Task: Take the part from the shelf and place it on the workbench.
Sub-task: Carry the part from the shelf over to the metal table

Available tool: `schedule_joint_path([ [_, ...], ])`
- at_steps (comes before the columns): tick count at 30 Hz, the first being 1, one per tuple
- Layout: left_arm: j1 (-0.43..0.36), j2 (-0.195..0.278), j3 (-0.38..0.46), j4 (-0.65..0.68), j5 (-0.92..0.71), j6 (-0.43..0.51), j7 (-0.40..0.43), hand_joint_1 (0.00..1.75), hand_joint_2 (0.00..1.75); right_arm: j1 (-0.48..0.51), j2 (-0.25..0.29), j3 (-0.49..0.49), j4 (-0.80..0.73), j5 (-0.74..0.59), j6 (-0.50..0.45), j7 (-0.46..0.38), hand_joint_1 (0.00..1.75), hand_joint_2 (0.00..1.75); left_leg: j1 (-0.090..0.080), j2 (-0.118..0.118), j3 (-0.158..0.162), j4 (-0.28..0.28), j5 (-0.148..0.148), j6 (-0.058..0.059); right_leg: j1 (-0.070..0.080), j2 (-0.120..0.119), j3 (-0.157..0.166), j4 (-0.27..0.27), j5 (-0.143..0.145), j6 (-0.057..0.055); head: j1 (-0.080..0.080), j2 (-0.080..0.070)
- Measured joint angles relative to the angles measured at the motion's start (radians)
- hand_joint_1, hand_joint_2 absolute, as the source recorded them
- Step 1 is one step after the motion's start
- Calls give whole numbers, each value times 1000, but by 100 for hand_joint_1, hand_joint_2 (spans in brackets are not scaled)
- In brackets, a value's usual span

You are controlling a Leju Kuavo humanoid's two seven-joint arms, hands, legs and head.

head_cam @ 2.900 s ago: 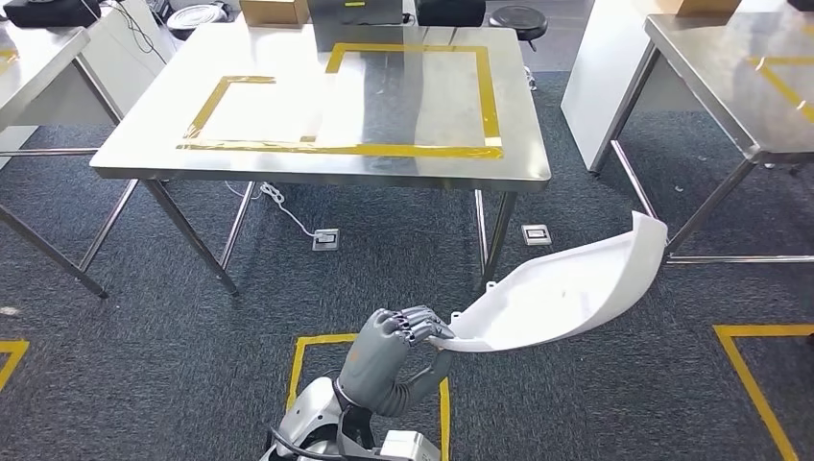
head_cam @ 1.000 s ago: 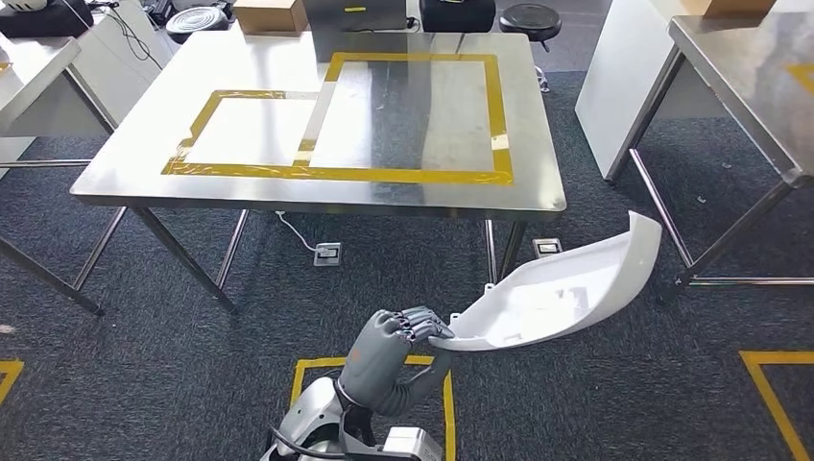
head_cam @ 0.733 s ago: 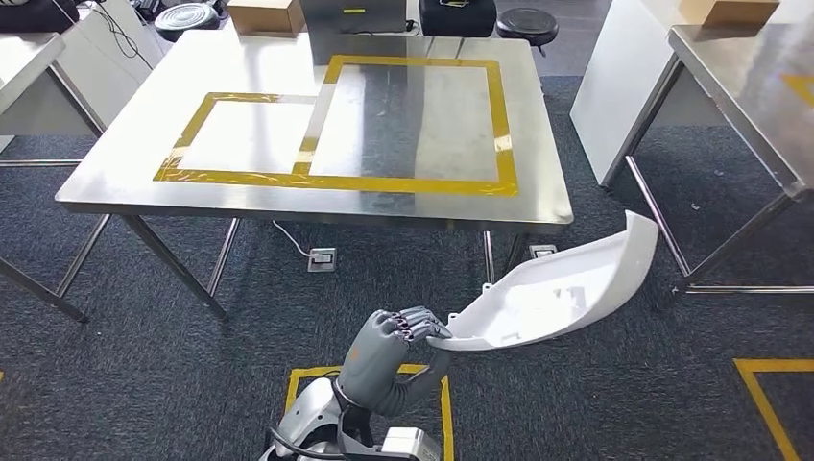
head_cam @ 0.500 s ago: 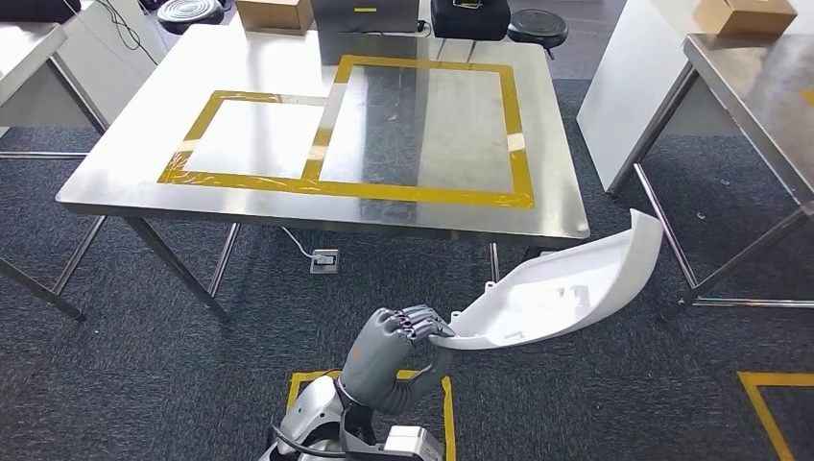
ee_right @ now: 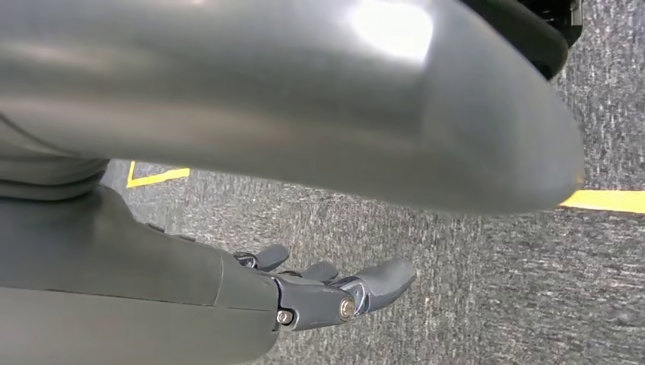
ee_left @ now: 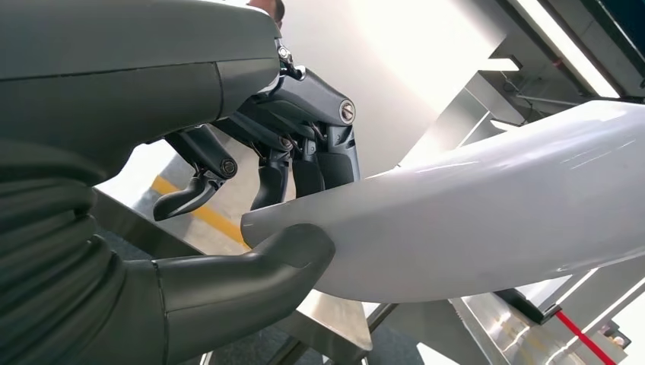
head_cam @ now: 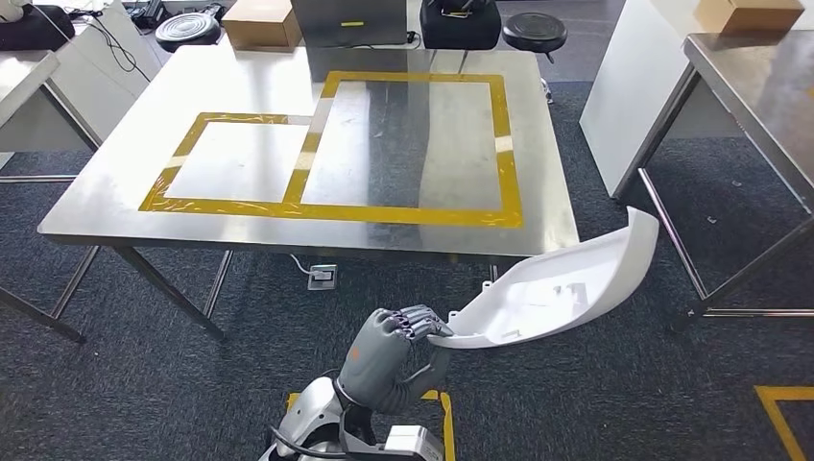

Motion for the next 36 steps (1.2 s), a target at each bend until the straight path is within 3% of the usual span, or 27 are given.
schedule_joint_path([
  [1, 1, 2, 0, 0, -1, 0, 1, 175, 175, 1, 0, 0, 0, 0, 0, 0, 0, 0, 1, 0, -16, 3, 12, -1, 0, 0, 9, 0, -8, 1, 0, 0],
  [2, 1, 3, 0, 1, -1, 0, 2, 175, 175, 1, 0, 0, 0, 0, 0, 0, 0, 0, 2, 0, -14, -29, 47, -1, -1, 1, 19, 0, -15, 3, 0, 0],
  [4, 1, 4, 0, 1, -1, 0, 2, 175, 175, 2, 0, 0, 0, 0, 0, 0, 0, 0, 2, 1, 21, -151, 138, 3, -1, 2, 39, 0, -32, 9, -1, 0],
  [5, 0, 4, 0, 1, -1, 0, 2, 175, 175, 0, 0, 0, 0, 0, 0, 0, 0, 0, 0, 2, 36, -203, 157, 8, 0, 3, 44, 1, -39, 14, -2, 0],
  [7, 1, 5, 0, 1, -1, 0, 3, 175, 175, -1, 0, 0, 0, 0, 0, 0, 0, 0, -3, 3, 47, -245, 164, 21, 2, 2, 46, 2, -49, 26, -4, 0],
  [10, 1, 3, 1, 0, -1, 0, 4, 175, 175, -2, 0, 0, 0, -1, 0, -1, 0, 0, -2, 1, 55, -253, 166, 40, 1, 0, 49, 8, -64, 44, -4, 0],
  [12, -2, 1, 1, -2, -1, 1, 4, 175, 175, -4, 0, 0, 0, -2, 1, -2, 0, 0, 1, 2, 66, -260, 162, 52, -1, 0, 14, 78, -95, 53, -1, 0],
  [14, -2, 1, 2, 0, -1, 2, 5, 175, 175, -3, 0, 0, 0, -3, 1, -2, 0, 0, 0, 3, 75, -262, 153, 60, -1, 0, -66, 204, -132, 59, 2, 0],
  [15, -1, 1, 2, 2, -1, 2, 5, 175, 175, -1, 0, 0, 0, -3, 1, -2, 0, 0, -1, 2, 79, -262, 149, 62, -2, 0, -102, 250, -134, 60, 2, 0],
  [16, 0, 2, 2, 4, -1, 2, 6, 175, 175, 0, 0, 0, 0, -3, 1, -2, 0, 0, -2, 1, 85, -262, 143, 62, -2, 0, -124, 264, -118, 60, 3, 0],
  [17, 1, 3, 2, 6, -1, 4, 6, 175, 175, 1, 0, 0, 0, -3, 1, -2, 0, 0, -2, -1, 92, -261, 138, 62, -2, 0, -127, 242, -85, 59, 3, 0],
  [19, 3, 3, 2, 8, -1, 6, 6, 175, 175, 1, -1, 0, 0, -3, 1, -2, 0, 0, -2, -3, 108, -261, 126, 56, -1, -1, -88, 121, -1, 53, 4, 0],
  [21, 4, 3, 2, 8, -1, 7, 6, 175, 175, -1, -1, 0, 0, -4, 1, -2, 0, 0, -5, -4, 116, -259, 115, 46, 3, -1, -51, 25, 35, 44, 5, 0],
  [23, 5, 3, 2, 8, -1, 7, 6, 175, 175, -2, -1, 0, 0, -4, 1, -2, 0, 0, -7, -5, 119, -262, 110, 35, 8, 0, -43, 6, 30, 35, 5, 0],
  [26, 5, 4, 2, 6, -1, 8, 6, 175, 175, -1, 0, 0, 0, -5, 1, -2, 0, 0, -6, -3, 115, -241, 91, 18, 0, 0, -32, -5, 30, 20, 3, 0],
  [28, 6, 5, 2, 6, -1, 8, 6, 175, 175, -1, 0, 0, 0, -7, 0, -2, 0, 0, -3, -1, 69, -146, 43, 8, -3, -1, -22, -9, 27, 11, 0, 0],
  [30, 11, 8, 2, 8, -1, 8, 6, 175, 175, -1, 0, 0, 0, -7, 0, -3, 0, 0, 1, 0, 0, -22, -2, 2, -3, -1, -17, -8, 21, 7, -2, 0],
  [31, 13, 10, 2, 8, -1, 8, 5, 175, 175, 0, 0, 0, 0, -5, 0, -6, 0, 0, 2, 0, -20, 7, 0, 0, -4, -1, -14, -8, 18, 7, -3, 0],
  [32, 15, 12, 2, 9, -1, 8, 4, 175, 175, 1, 0, 0, 0, -3, 0, -10, 0, 0, 4, 0, -21, -2, 21, 0, -4, 0, -10, -8, 15, 9, -3, 0],
  [34, 15, 15, 2, 9, 0, 9, -1, 175, 175, 3, 0, 2, 0, 5, 0, -19, 0, 0, 7, 3, 28, -119, 96, 1, -5, 0, 1, -5, 6, 15, -4, 0],
  [36, 16, 16, 2, 9, 1, 12, -6, 175, 175, 3, 0, 6, 0, 12, 0, -24, 0, 0, 5, 5, 77, -230, 139, 8, -2, 1, 7, -1, -4, 26, -4, 0],
])
